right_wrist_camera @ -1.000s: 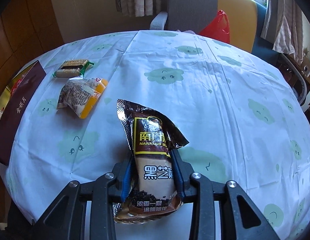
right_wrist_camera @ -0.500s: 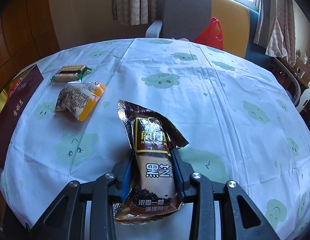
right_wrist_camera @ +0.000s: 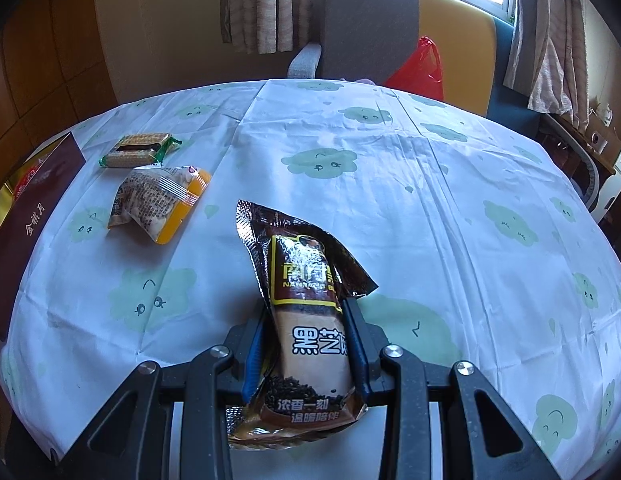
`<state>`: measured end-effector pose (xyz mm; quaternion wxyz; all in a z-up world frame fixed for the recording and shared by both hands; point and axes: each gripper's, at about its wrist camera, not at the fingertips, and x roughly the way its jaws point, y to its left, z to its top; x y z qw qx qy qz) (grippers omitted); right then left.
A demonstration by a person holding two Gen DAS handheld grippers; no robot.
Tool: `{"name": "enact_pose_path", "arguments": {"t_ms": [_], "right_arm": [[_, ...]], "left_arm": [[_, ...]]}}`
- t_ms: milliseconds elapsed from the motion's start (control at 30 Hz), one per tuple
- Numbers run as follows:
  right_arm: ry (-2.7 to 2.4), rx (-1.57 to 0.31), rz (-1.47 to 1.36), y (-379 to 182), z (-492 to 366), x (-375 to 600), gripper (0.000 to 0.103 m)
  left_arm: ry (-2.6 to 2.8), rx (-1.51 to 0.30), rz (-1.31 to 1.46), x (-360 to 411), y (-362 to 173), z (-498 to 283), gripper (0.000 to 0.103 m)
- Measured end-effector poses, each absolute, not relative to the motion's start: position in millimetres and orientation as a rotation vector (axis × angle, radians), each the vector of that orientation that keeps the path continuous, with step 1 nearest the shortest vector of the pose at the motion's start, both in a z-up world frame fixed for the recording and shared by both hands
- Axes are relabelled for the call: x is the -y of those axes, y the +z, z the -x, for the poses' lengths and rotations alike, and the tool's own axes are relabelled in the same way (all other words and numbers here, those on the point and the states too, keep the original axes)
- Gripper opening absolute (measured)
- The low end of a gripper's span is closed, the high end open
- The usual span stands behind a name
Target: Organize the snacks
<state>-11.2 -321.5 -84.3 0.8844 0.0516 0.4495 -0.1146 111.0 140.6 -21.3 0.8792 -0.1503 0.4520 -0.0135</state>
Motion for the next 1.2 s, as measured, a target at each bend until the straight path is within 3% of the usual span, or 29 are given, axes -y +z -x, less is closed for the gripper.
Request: {"name": "enact_pose_path", "arguments": {"t_ms": [333, 1200], "right_arm": [[-0.236, -0.935, -0.107, -84.5, 11.0, 322.1, 0.037], [-0.263, -0.914, -0.082, -85.4, 12.7, 317.7, 0.037]], "left_arm": [[0.046, -0.977, 0.217, -124.1, -40.1, -183.8, 0.052], [0.026, -0.835, 0.055, -80.2, -12.9, -50.9, 0.058]]}}
